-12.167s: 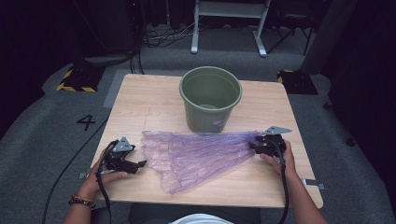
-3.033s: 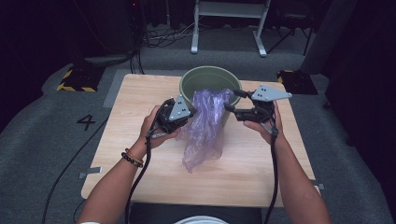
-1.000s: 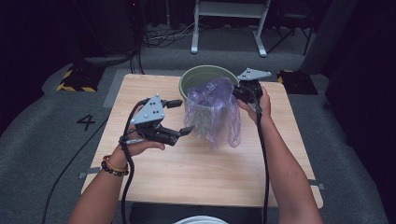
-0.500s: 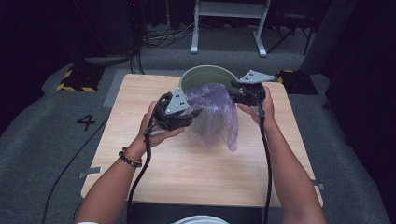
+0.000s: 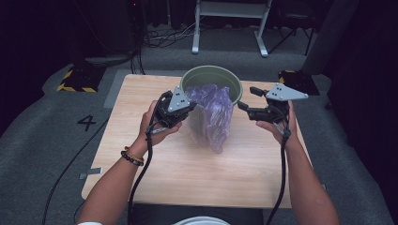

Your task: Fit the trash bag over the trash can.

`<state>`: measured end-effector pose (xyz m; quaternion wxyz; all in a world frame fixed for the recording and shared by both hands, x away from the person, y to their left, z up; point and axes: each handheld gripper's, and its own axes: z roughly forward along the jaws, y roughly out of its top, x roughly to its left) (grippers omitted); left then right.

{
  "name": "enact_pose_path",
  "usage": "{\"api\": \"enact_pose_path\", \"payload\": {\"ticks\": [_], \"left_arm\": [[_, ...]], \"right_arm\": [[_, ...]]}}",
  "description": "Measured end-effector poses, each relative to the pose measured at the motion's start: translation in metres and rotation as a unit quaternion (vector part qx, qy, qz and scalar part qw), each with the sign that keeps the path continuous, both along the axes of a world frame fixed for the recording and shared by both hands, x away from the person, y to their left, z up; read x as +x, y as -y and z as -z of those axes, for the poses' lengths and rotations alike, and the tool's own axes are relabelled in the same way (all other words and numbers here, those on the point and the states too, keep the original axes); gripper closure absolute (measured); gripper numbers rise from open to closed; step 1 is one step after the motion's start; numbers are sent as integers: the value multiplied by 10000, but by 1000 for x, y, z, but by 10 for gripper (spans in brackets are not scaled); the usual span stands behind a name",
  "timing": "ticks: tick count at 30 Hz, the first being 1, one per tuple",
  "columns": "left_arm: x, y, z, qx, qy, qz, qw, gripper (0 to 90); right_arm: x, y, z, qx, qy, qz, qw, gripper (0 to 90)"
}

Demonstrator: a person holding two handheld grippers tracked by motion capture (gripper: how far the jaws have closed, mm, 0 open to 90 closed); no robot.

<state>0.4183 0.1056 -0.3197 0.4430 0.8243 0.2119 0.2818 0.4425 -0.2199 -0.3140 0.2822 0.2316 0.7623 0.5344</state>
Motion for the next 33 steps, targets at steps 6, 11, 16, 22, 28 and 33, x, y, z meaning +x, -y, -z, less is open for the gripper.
{"api": "enact_pose_path", "payload": {"ticks": [6,11,16,22,28,33], "left_arm": [[0,2,1,50,-15,-18,10000,899],[-1,5,2,112,8,29,9999,899],[-2,2,3,-43,-54,149,9999,899],[-2,-5,5,-47,-38,164,9998,899],[3,-14,3,-128,-31,41,9999,899],[12,-23,6,-218,-46,-88,9997,898]], "right_arm": [[-42,-19,0,-130,138,-685,9975,267],[-61,-47,10,-283,118,-1080,9937,227],[-63,-76,23,-813,540,-780,9922,214],[-39,-77,35,-1076,581,-385,9917,627],[-32,-55,24,-638,726,-246,9950,900],[-18,-35,13,-461,603,148,9970,900]]}}
